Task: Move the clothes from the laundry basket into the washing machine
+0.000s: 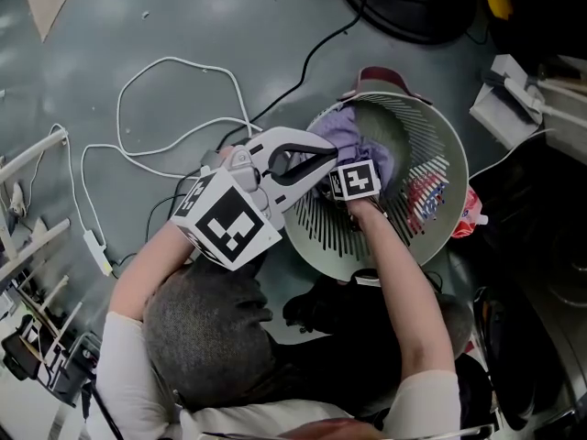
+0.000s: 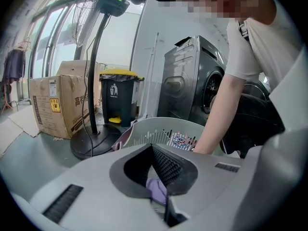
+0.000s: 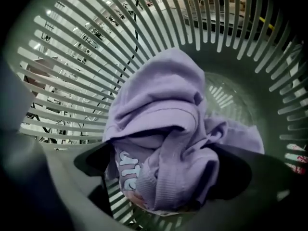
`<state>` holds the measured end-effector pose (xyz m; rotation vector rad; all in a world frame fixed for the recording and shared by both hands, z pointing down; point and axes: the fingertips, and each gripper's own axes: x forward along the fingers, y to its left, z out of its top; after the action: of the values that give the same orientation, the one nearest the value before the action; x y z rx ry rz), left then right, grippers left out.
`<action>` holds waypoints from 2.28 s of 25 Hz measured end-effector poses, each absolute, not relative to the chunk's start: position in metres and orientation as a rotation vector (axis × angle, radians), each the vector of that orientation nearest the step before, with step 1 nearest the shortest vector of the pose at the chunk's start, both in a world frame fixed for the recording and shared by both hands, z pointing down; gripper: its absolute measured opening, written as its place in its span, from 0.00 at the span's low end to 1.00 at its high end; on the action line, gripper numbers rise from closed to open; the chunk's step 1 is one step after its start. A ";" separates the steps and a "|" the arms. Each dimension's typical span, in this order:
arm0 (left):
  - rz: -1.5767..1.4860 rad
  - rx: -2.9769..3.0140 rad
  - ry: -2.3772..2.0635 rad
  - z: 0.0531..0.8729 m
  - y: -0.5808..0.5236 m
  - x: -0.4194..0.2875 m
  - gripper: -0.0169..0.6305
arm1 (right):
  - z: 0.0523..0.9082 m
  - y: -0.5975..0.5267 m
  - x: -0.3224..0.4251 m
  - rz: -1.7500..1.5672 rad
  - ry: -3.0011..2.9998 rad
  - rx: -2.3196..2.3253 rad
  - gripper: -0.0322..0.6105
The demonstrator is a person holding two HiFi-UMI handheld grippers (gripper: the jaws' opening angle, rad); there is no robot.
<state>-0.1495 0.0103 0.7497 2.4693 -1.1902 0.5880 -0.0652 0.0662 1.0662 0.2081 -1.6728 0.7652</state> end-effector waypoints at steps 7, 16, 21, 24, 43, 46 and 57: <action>0.578 2.460 -1.200 0.752 0.012 -0.157 0.04 | 1.064 0.078 -0.075 0.806 -1.670 0.204 1.00; 0.577 2.433 -1.219 0.753 0.016 -0.164 0.03 | 1.091 0.063 -0.056 0.635 -1.649 0.287 1.00; 0.579 2.424 -1.217 0.753 0.018 -0.166 0.04 | 1.101 0.063 -0.062 0.624 -1.666 0.313 0.99; 0.577 2.424 -1.221 0.753 0.017 -0.167 0.03 | 1.103 0.056 -0.057 0.539 -1.657 0.343 0.89; 0.575 2.414 -1.216 0.753 0.022 -0.168 0.03 | 1.087 0.035 -0.033 0.401 -1.638 0.284 0.36; 0.557 2.446 -1.238 0.747 0.013 -0.168 0.04 | 1.074 0.032 -0.032 0.345 -1.656 0.232 0.34; 0.533 2.506 -1.210 0.734 -0.001 -0.150 0.04 | 1.030 0.039 -0.040 0.327 -1.758 0.103 0.33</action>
<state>-0.1496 -0.0012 0.7339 2.5061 -1.2104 0.5330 -0.0405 0.0392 1.0303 0.1033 -1.7585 0.3273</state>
